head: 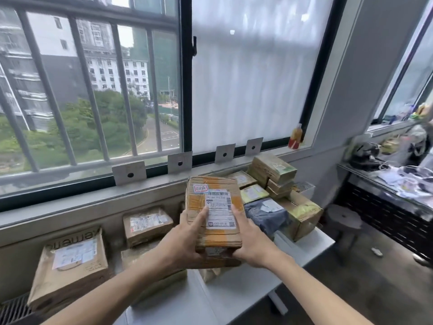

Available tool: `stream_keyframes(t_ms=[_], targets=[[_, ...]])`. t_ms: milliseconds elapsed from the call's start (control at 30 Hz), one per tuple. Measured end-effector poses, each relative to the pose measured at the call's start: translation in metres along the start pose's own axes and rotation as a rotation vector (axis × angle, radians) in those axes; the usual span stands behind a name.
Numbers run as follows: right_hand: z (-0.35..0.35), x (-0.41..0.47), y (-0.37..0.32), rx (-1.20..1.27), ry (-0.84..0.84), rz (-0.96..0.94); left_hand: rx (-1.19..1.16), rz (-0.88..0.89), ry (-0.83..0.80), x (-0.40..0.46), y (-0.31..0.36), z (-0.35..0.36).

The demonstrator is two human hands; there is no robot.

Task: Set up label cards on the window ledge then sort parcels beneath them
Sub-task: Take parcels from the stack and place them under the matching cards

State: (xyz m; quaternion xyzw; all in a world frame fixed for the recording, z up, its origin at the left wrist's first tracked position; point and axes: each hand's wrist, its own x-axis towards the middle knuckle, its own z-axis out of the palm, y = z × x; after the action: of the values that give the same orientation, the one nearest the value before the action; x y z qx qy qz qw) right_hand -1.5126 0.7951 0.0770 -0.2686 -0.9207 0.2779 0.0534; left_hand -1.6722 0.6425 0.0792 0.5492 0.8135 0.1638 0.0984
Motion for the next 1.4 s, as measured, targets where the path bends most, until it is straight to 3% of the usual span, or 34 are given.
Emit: stream_keyframes(t_ms=[267,533,900,1167,1400], targets=[[-0.037,-0.016,0.068,-0.007,0.009,0.075,-0.019,0.06,-0.022,0.048,0.056,0.038],[-0.073,0.021,0.134,-0.011,0.054,0.114,-0.03,0.109,-0.028,0.127,0.088,0.054],[-0.156,0.031,0.242,-0.037,0.189,0.287,-0.167,0.351,0.015,0.261,0.17,0.107],[-0.194,0.029,0.329,-0.009,0.149,0.391,-0.231,0.398,-0.101,0.321,0.233,0.148],[-0.223,0.047,0.407,0.013,-0.008,0.322,-0.255,0.277,-0.174,0.351,0.273,0.187]])
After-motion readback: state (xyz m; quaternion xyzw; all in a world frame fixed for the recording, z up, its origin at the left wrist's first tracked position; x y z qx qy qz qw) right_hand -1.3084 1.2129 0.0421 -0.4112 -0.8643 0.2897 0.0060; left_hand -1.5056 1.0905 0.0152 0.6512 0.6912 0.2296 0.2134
